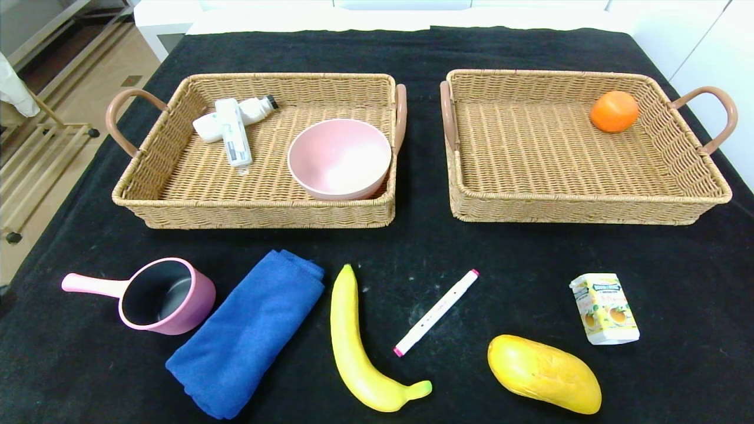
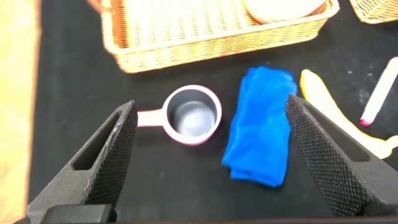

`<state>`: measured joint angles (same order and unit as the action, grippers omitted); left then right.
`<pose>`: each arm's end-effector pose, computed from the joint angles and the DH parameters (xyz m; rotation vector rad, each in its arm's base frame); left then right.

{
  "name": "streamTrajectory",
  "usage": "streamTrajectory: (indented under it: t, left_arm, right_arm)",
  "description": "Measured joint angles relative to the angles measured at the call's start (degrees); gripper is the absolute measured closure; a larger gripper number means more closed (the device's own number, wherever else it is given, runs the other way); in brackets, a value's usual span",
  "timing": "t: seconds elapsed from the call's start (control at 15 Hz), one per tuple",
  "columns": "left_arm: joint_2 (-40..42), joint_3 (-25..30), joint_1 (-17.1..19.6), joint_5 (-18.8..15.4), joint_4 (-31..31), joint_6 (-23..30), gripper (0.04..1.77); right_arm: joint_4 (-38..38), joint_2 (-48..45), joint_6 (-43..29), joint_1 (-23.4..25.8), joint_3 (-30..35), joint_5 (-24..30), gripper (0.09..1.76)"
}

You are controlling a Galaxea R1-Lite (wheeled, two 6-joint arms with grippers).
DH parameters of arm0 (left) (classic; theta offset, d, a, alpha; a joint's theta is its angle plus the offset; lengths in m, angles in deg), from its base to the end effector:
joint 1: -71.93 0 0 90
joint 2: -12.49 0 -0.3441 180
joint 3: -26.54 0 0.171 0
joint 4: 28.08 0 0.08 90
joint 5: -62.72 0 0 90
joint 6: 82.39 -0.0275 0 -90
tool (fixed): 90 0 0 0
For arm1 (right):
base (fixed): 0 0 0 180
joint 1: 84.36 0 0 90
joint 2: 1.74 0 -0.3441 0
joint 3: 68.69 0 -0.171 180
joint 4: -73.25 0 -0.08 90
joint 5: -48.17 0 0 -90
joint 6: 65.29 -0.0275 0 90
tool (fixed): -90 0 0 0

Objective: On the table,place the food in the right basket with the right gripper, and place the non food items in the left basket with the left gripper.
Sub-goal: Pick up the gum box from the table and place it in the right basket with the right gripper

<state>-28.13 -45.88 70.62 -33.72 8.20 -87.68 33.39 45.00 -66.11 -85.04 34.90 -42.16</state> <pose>-0.0089 -0.0029 0.3057 0.0886 0.0719 -0.1387 0.0186 0.0001 0.3162 0.0127 0.1779 0.0048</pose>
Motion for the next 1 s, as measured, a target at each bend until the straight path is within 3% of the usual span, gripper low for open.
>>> streamTrajectory:
  t: [0.47, 0.73, 1.0]
  left_arm:
    - [-16.9, -7.64, -0.13, -10.79, -3.22, -0.07, 0.09]
    - [-22.91, -8.17, -4.99, -11.89, -8.19, -0.52, 0.09]
    - [-26.61, -8.3, -11.17, -11.91, -11.81, -1.04, 0.09]
  right_arm:
    - [0.2, 17.4, -2.97, -5.27, -8.08, 1.32, 0.14]
    - [0.33, 22.44, -5.16, -12.04, -9.65, 0.95, 0.14]
    - [0.24, 25.37, -6.1, -15.35, -10.79, 0.9, 0.14]
